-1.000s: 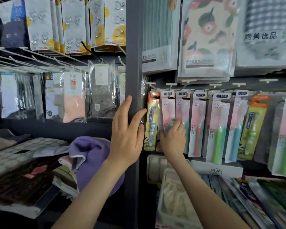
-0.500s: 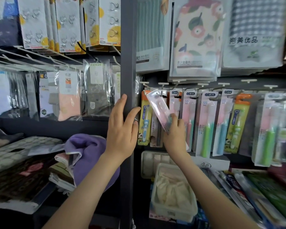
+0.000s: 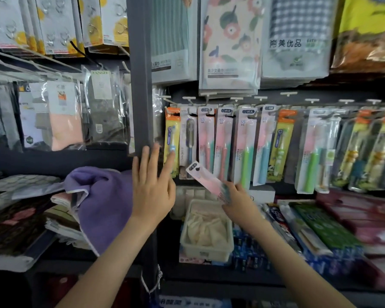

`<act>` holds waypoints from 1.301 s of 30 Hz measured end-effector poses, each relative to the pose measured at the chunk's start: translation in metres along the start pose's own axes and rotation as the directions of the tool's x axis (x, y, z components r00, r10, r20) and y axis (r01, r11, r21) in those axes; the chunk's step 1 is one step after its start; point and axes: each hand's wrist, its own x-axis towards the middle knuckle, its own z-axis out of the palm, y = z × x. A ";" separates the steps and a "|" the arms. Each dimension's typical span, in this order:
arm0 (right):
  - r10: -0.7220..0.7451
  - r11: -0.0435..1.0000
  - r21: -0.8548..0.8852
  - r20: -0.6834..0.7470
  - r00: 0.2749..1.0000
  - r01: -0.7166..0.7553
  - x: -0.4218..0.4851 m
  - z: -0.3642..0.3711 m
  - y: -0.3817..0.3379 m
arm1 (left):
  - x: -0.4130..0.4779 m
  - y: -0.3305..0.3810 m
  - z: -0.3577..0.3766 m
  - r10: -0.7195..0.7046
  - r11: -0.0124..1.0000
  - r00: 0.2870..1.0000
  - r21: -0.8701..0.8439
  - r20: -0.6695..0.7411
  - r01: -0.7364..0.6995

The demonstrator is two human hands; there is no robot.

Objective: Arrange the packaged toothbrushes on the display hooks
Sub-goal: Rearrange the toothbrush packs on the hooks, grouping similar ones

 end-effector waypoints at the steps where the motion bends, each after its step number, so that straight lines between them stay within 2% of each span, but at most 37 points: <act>1: 0.031 0.998 -0.047 0.058 0.998 -0.028 -0.004 -0.001 0.012 | -0.003 0.002 0.001 0.019 0.999 1.000 0.032 0.015 -0.020; 4: 0.133 0.983 -0.145 0.165 0.977 -0.109 -0.010 0.000 0.041 | -0.006 0.004 0.005 0.060 0.991 0.996 0.120 0.058 -0.067; 8: 0.227 0.944 -0.293 0.240 0.944 -0.153 -0.011 0.014 0.069 | -0.006 0.000 0.006 0.090 0.985 0.994 0.145 0.057 -0.097; 16: 0.267 0.910 -0.372 0.189 0.945 -0.183 -0.002 0.024 0.074 | -0.007 -0.004 0.006 0.146 0.986 0.989 0.082 -0.014 -0.144; 18: 0.218 0.896 -0.420 0.130 0.967 -0.145 0.001 0.025 0.064 | -0.005 -0.009 0.004 0.147 0.988 0.987 0.048 -0.059 -0.144; 20: 0.125 0.892 -0.443 0.054 0.991 -0.089 0.003 0.023 0.042 | 0.004 -0.017 0.002 0.085 0.996 0.990 0.031 -0.114 -0.082; 22: 0.027 0.942 -0.333 -0.029 0.999 -0.035 0.005 0.021 0.011 | 0.017 -0.023 0.002 -0.004 1.000 0.992 0.001 -0.127 0.004; 24: -0.103 0.983 -0.167 -0.132 0.986 0.080 0.010 0.021 -0.022 | 0.025 -0.024 0.002 -0.027 0.999 0.993 -0.030 -0.112 0.024; 26: -0.246 0.969 -0.098 -0.284 0.927 0.228 0.022 0.027 -0.051 | 0.025 -0.025 0.003 0.003 0.999 0.995 -0.040 -0.095 -0.007; 28: -0.289 0.956 -0.083 -0.410 0.865 0.280 0.044 0.036 -0.070 | 0.023 -0.028 0.003 0.022 0.998 0.997 -0.059 -0.080 -0.026; 30: -0.229 0.971 -0.040 -0.458 0.859 0.237 0.070 0.045 -0.082 | 0.023 -0.030 0.004 0.019 0.996 0.997 -0.086 -0.078 -0.026; 34: -0.040 0.990 0.099 -0.459 0.888 0.096 0.110 0.051 -0.100 | 0.023 -0.030 0.005 0.000 0.990 0.997 -0.137 -0.073 -0.010; 39: 0.077 0.958 0.281 -0.437 0.896 0.055 0.122 0.051 -0.114 | 0.023 -0.030 0.004 -0.009 0.989 0.999 -0.145 -0.045 0.002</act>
